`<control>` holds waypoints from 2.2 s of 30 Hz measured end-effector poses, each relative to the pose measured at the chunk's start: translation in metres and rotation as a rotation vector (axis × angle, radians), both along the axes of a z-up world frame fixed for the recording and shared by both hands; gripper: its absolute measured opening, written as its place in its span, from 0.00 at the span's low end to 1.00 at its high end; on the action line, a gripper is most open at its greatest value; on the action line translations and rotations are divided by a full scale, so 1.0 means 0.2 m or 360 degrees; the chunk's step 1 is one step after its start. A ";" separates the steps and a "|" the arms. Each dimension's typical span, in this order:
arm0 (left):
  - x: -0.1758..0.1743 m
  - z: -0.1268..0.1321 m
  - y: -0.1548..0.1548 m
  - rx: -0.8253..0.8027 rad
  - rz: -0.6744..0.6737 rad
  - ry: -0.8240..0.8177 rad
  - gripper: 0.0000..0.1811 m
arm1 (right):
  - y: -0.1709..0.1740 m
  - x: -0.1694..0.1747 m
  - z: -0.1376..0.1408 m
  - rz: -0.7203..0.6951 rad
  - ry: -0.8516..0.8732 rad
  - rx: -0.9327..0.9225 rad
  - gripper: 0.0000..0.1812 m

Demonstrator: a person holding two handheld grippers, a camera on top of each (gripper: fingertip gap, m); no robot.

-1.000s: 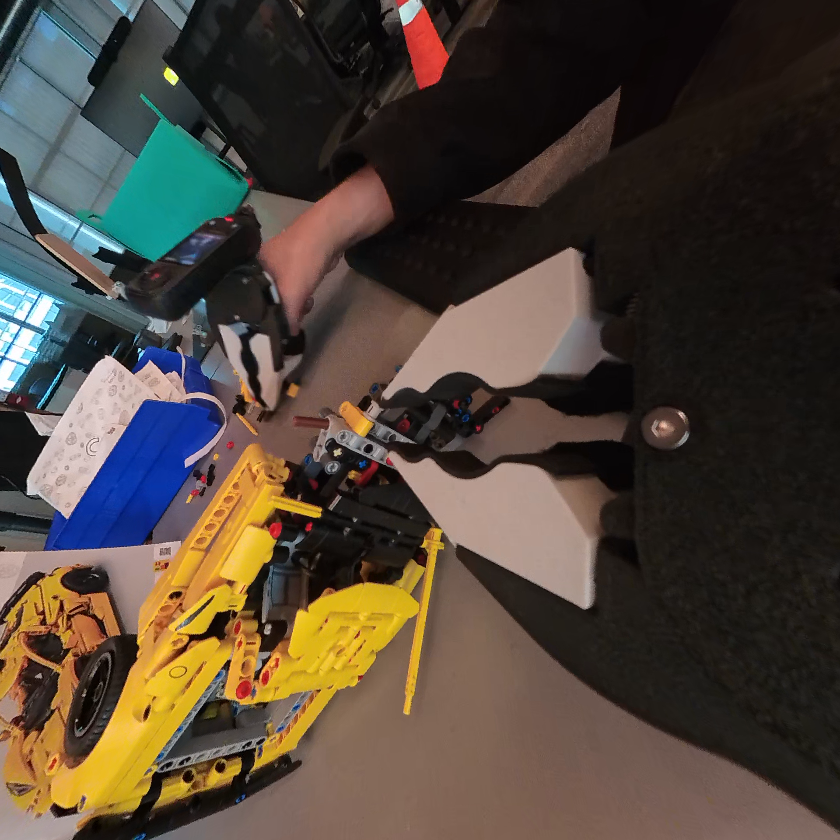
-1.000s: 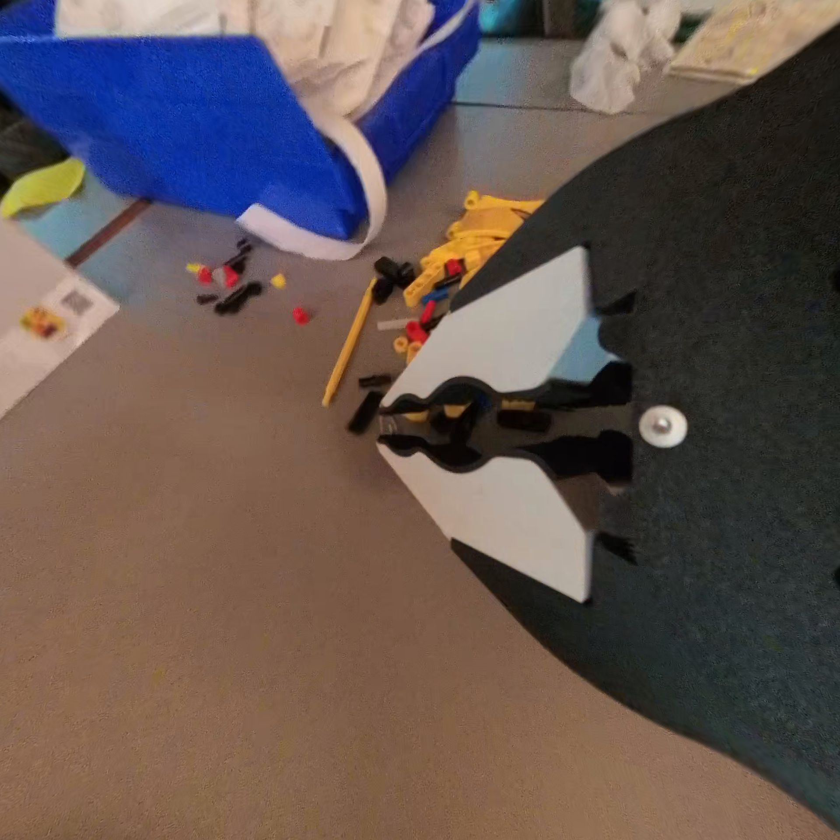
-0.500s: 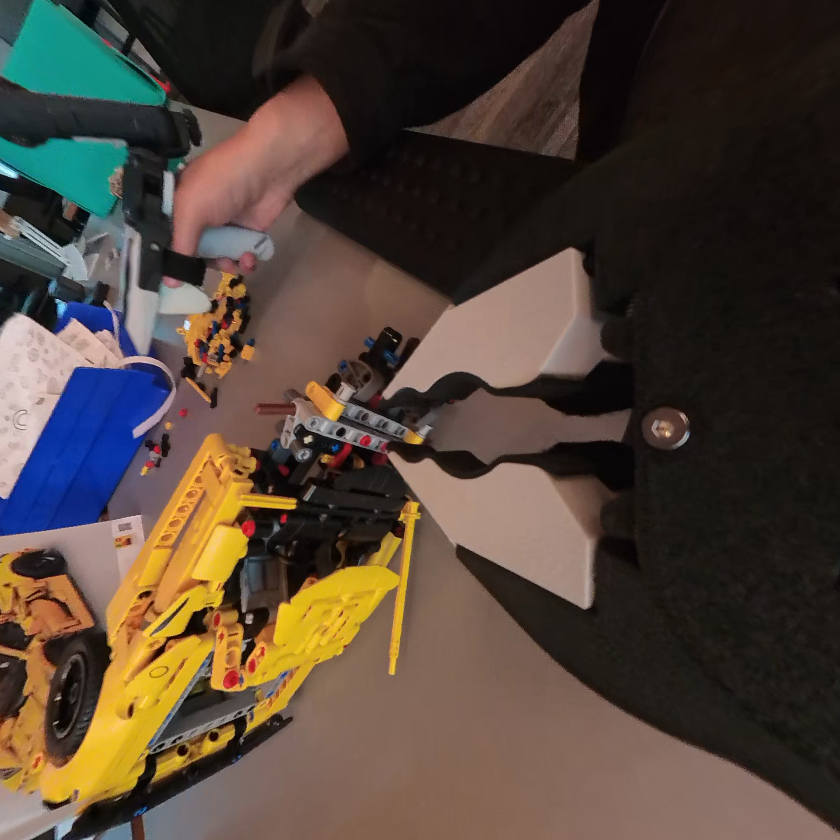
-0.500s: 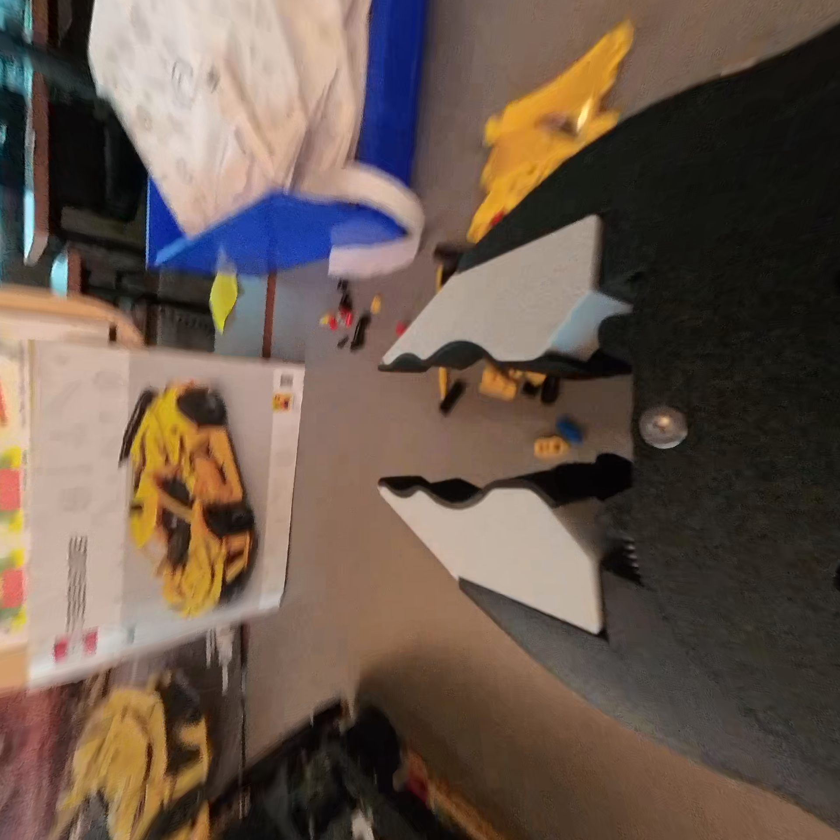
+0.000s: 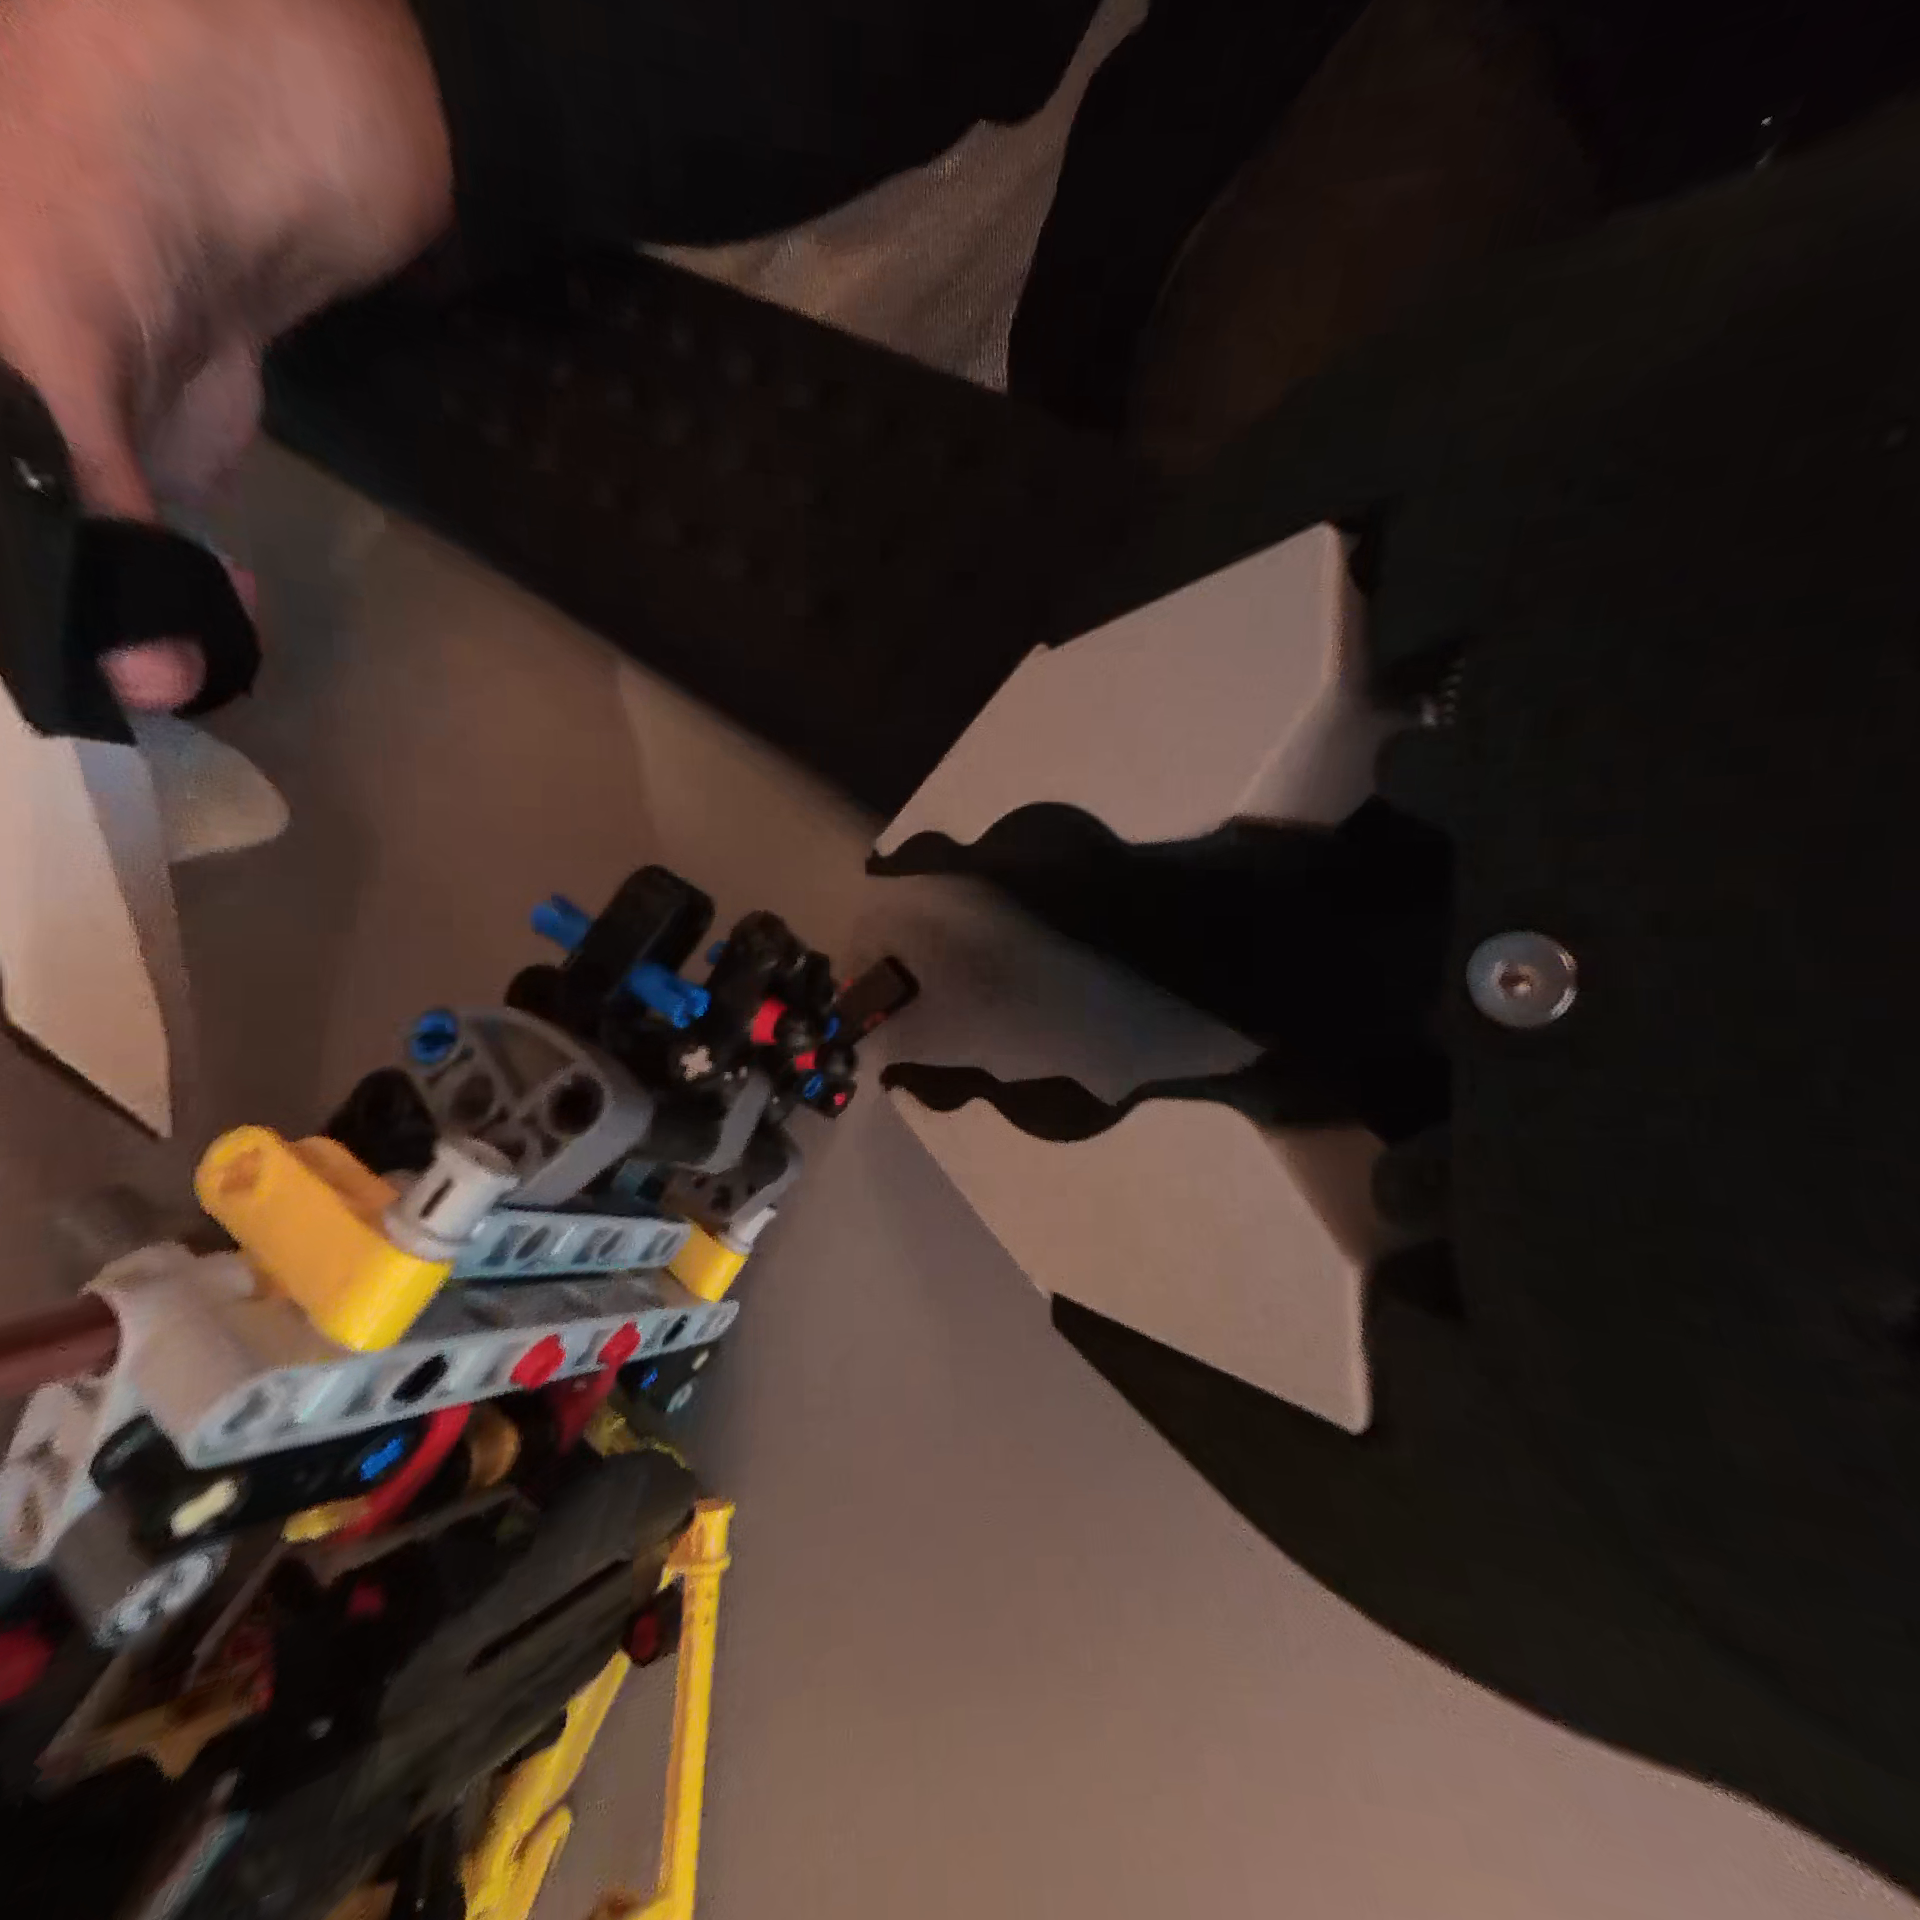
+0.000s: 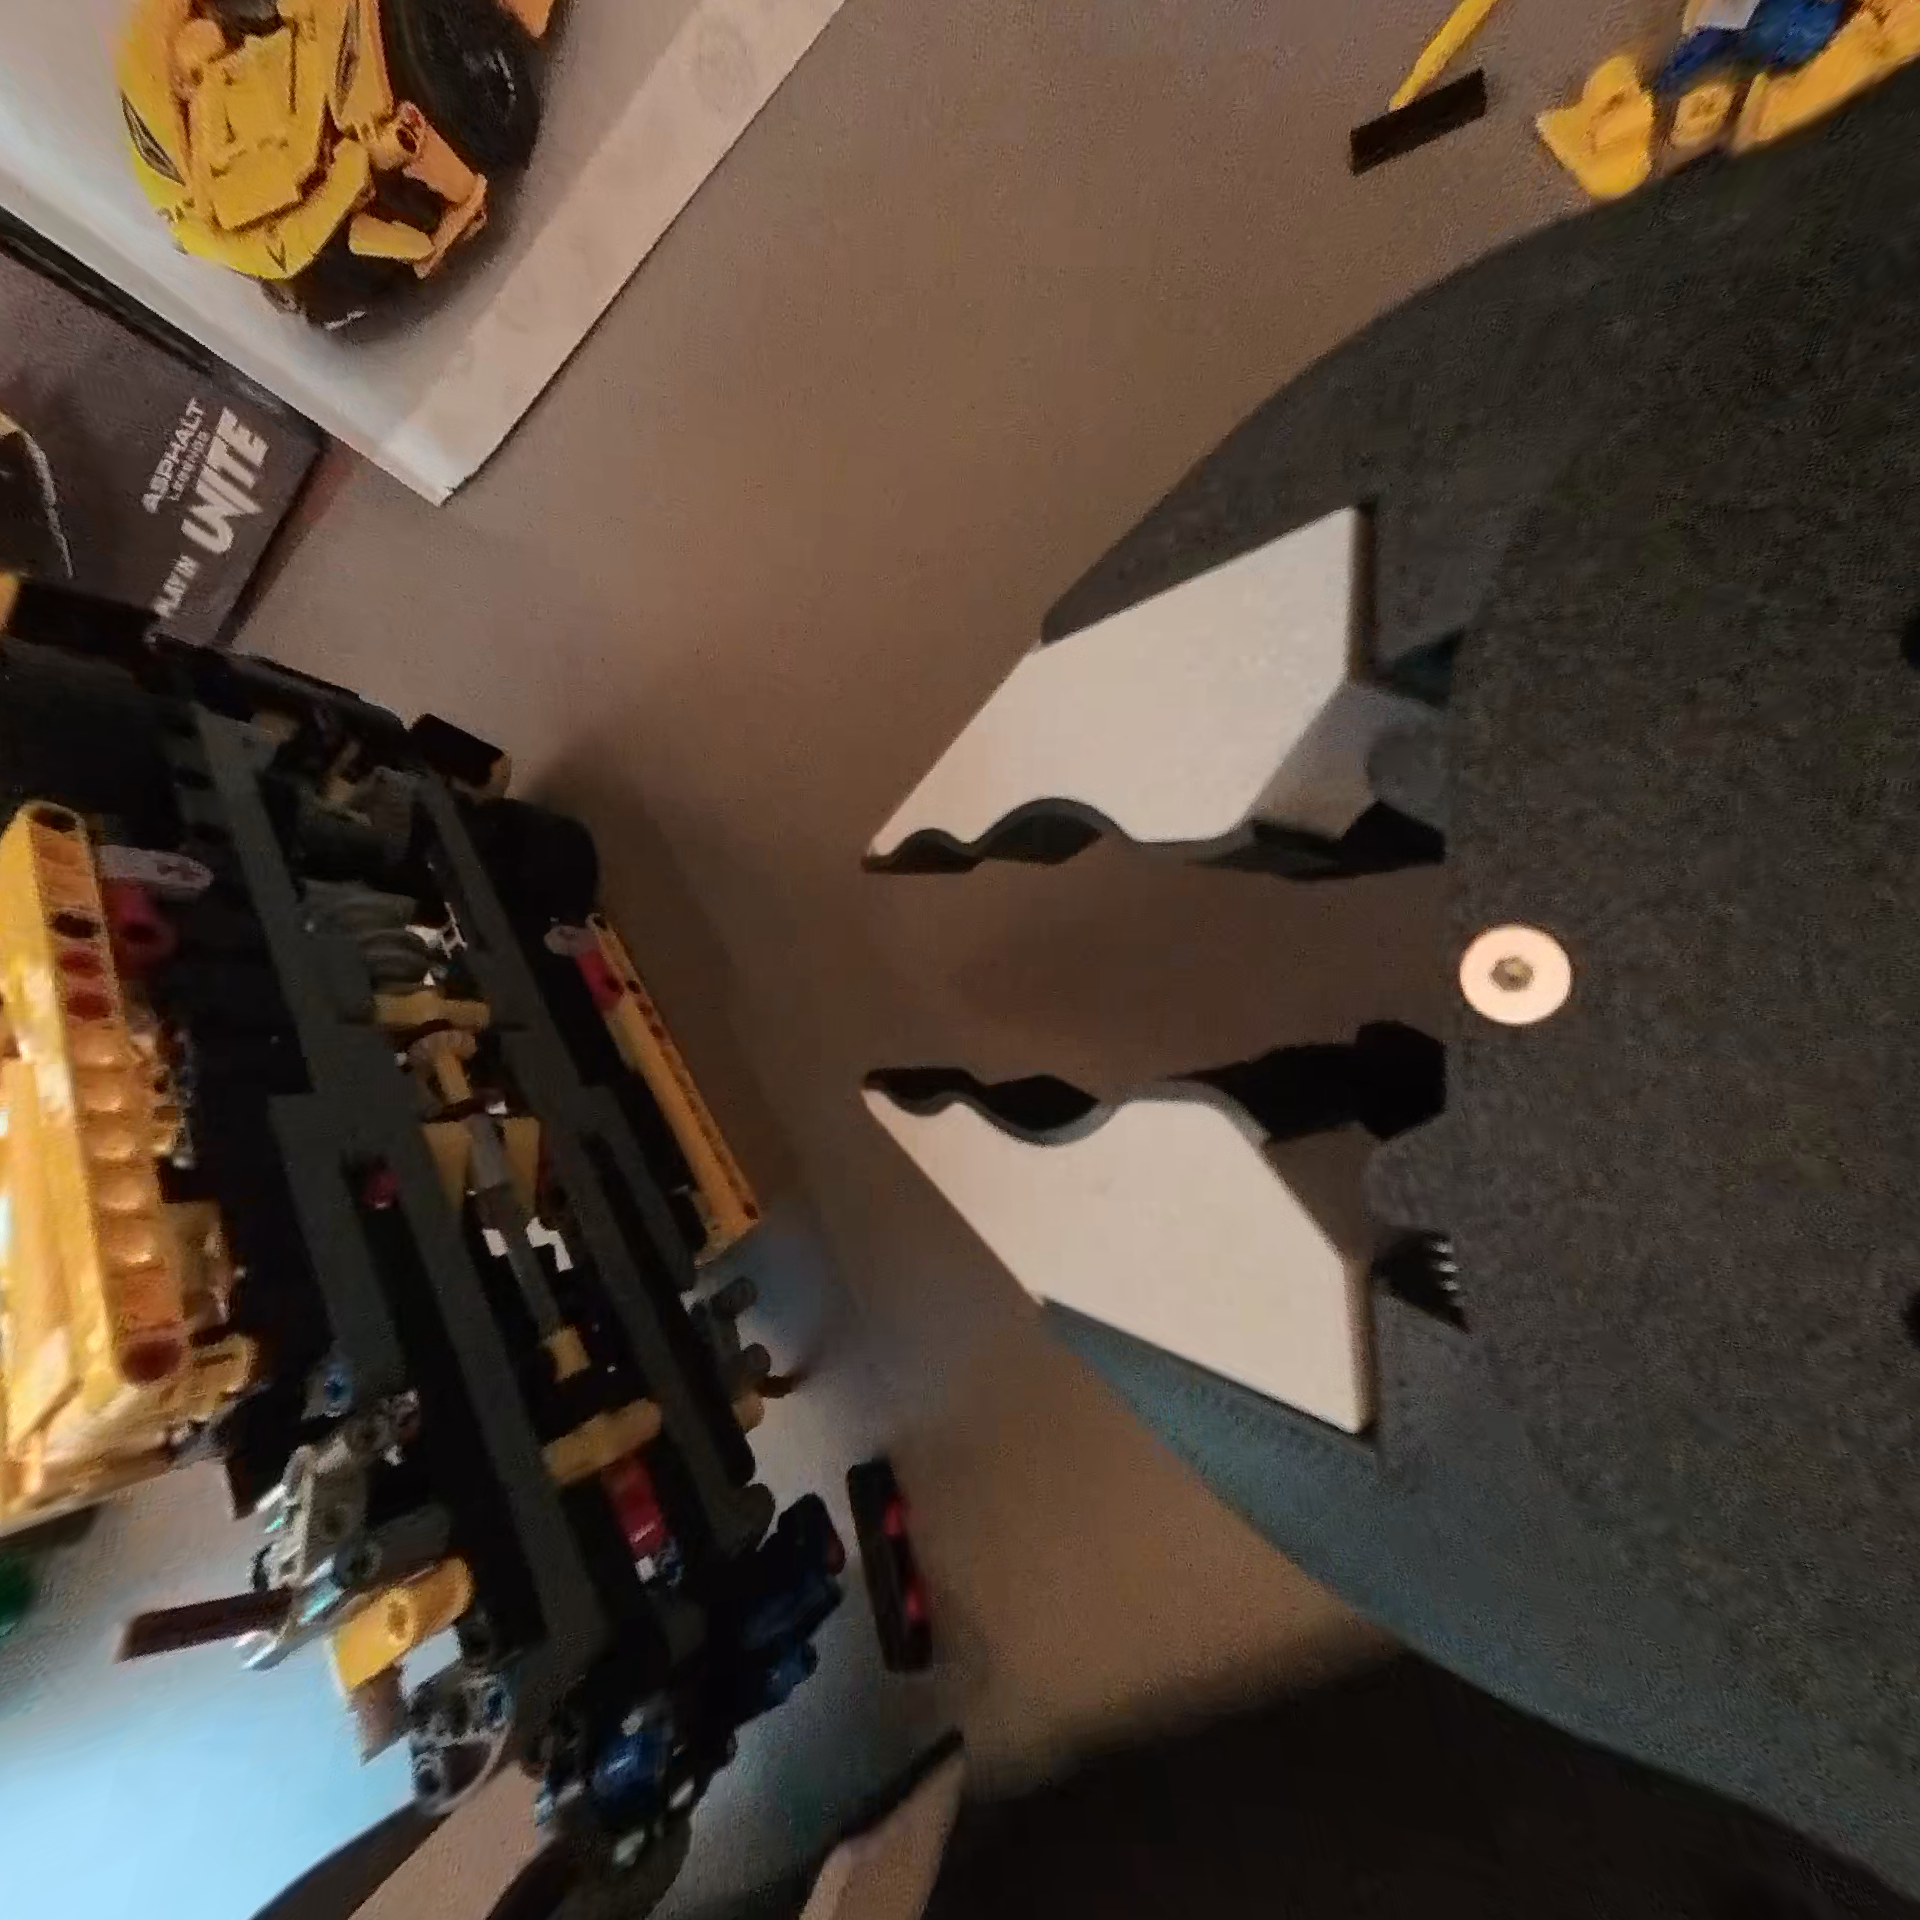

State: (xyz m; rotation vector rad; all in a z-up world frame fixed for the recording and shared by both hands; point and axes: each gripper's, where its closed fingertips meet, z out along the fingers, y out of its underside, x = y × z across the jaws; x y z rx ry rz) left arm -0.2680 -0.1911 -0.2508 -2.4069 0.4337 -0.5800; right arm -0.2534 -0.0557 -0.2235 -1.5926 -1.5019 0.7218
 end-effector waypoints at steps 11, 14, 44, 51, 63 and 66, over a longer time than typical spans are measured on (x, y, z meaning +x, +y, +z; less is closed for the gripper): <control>0.03 0.00 -0.03 0.0085 -0.0196 0.0161 0.04 | -0.42 0.01 0.04 0.0604 0.0056 -0.0457 0.16; 0.09 0.06 -0.08 0.0467 -0.0529 0.0357 0.04 | -0.54 0.03 0.01 0.0798 -0.0040 -0.0591 0.19; 0.06 0.31 0.01 0.1238 -0.0364 0.0532 0.07 | -0.62 0.03 0.21 0.0990 0.0200 -0.0582 0.04; 0.09 0.40 -0.03 0.1062 -0.0360 -0.0035 0.15 | -0.72 0.07 0.29 0.1182 0.0348 -0.0500 0.03; 0.12 0.35 0.00 0.1331 -0.0415 0.0431 0.04 | -0.69 0.02 0.26 0.1092 0.0355 -0.0424 0.04; 0.05 0.35 0.06 0.1536 -0.0309 0.0873 0.04 | -0.58 -0.03 0.26 0.0807 0.0361 -0.0445 0.12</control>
